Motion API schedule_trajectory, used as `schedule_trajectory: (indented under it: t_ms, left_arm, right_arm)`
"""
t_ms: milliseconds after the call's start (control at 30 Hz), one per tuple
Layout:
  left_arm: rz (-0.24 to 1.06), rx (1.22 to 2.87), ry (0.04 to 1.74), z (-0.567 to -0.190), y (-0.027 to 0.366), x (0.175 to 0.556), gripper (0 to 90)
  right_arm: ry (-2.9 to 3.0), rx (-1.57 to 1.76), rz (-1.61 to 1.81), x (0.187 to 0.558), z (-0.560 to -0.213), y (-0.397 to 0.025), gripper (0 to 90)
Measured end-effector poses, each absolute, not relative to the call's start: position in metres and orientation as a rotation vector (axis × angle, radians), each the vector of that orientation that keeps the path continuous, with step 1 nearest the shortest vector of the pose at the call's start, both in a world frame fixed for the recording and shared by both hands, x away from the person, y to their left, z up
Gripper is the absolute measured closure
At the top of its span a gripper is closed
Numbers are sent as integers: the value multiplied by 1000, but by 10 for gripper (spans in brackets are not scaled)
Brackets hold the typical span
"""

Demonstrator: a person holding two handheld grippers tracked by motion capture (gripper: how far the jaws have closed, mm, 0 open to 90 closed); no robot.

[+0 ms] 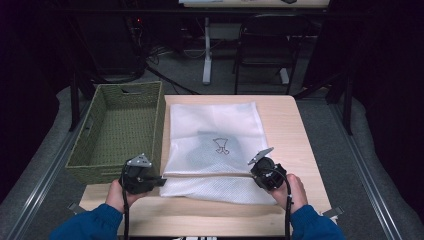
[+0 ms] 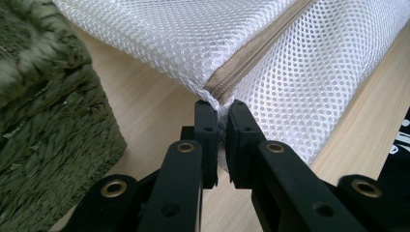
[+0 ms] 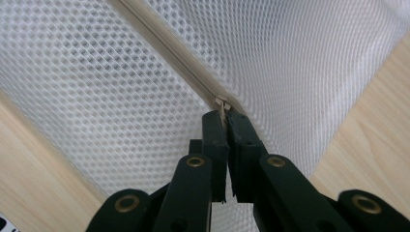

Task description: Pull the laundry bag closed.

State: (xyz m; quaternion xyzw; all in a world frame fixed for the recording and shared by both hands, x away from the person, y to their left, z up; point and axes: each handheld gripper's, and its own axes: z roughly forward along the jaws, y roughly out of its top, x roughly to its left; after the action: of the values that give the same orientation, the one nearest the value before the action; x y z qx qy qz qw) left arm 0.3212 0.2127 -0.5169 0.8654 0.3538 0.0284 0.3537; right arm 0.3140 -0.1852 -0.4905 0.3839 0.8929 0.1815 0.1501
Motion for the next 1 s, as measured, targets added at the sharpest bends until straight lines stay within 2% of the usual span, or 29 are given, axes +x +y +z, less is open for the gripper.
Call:
schedule_trajectory:
  t_ms: [1000]
  left_arm:
    - [81,2243,931,-518,217,324,845]
  right_arm:
    - [2559,1233,296,318,-528,-230,875]
